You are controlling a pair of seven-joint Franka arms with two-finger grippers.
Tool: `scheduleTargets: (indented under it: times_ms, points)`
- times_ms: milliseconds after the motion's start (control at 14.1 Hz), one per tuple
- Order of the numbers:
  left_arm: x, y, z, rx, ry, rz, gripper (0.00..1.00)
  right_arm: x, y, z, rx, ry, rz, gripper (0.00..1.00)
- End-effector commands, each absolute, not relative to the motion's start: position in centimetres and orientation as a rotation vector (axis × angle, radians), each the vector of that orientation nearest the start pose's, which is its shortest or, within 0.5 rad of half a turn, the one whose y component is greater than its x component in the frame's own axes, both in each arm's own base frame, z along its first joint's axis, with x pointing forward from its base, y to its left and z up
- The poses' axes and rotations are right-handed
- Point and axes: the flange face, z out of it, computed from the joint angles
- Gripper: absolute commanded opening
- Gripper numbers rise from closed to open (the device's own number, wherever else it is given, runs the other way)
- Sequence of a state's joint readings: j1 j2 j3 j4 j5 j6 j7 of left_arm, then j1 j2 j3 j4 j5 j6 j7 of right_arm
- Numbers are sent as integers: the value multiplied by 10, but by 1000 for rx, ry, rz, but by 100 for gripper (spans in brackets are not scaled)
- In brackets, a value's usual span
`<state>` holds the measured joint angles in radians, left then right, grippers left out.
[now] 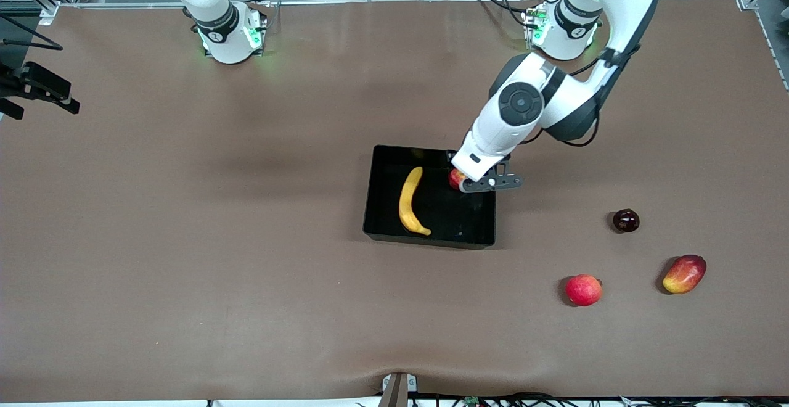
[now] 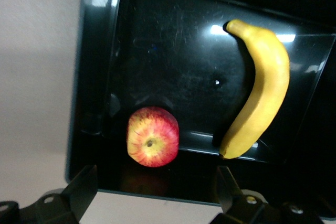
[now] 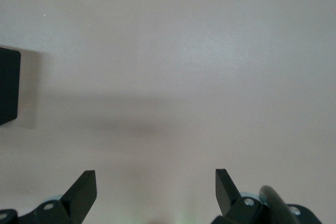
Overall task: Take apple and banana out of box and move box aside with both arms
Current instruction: 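Lower the left gripper onto the red apple in the tray, then close the left gripper on the red apple and lift it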
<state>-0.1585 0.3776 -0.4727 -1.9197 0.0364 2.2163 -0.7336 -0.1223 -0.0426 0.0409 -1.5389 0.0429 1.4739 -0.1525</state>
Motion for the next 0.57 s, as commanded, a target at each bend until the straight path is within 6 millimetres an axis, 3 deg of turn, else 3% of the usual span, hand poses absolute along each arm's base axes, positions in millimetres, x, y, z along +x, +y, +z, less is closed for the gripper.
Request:
scheduleTargets:
  times_ms: [0,212,496]
  points:
    - [506,-358,295,-3206,-190,215,100,530,-37,655,-3081,-114,30,100]
    - [506,-358,265,-3153,-160,180,100,530,-37,655,-3082,-112,30,100]
    - [496,-374,237,-3145,-118,166,100,529,-38,655,-3081,-110,32,100]
